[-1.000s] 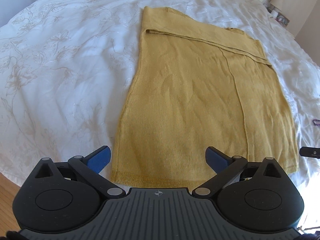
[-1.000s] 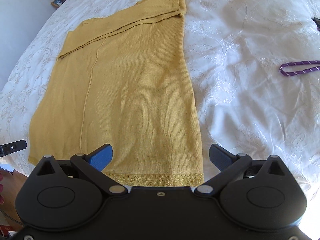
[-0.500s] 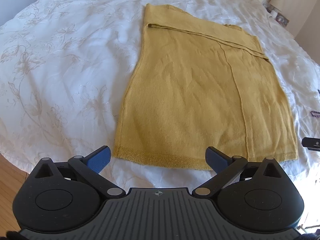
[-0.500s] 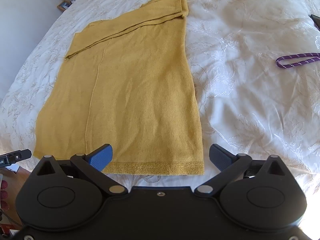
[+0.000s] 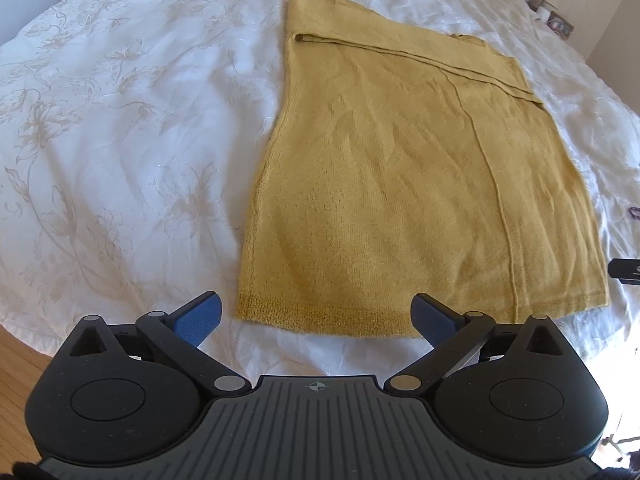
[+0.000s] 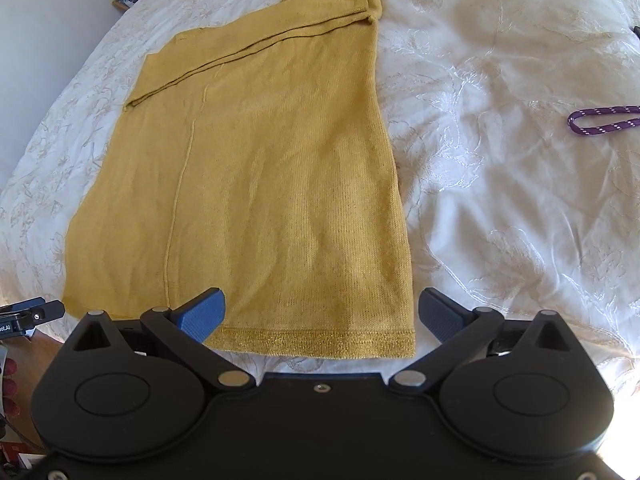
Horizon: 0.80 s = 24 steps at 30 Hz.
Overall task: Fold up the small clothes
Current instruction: 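Move both open tools down to the ribbed hem of the sweater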
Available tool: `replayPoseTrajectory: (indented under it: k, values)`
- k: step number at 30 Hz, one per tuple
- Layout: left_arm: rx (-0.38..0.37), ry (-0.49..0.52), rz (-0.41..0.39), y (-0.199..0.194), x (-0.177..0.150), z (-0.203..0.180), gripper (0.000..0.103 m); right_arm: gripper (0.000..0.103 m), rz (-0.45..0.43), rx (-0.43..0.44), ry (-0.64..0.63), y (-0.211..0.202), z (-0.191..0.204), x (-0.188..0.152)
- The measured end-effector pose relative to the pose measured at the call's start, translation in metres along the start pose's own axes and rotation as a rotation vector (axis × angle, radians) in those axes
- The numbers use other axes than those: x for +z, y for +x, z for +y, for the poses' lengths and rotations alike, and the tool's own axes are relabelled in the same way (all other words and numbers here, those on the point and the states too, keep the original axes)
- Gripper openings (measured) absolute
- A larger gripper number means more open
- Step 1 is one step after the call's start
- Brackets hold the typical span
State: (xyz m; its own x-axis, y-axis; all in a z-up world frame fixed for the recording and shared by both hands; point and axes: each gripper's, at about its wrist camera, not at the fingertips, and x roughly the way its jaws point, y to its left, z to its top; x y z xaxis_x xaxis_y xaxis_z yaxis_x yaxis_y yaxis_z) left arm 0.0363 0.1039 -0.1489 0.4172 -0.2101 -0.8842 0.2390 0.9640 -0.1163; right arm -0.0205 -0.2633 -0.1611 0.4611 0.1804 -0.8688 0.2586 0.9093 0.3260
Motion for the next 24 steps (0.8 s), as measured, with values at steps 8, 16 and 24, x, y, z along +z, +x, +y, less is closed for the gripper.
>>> replayPoseTrajectory:
  k: [8, 16, 24]
  values:
    - [-0.032, 0.08, 0.029, 0.026, 0.015, 0.003, 0.103, 0.102, 0.016, -0.005, 0.043, 0.011, -0.01, 0.006]
    - [-0.054, 0.09, 0.092, 0.055, 0.021, 0.008, 0.103, 0.102, 0.059, 0.002, 0.092, 0.028, -0.014, 0.009]
    - [-0.083, 0.079, 0.122, 0.071, 0.022, 0.014, 0.103, 0.103, 0.098, 0.007, 0.087, 0.04, -0.012, 0.013]
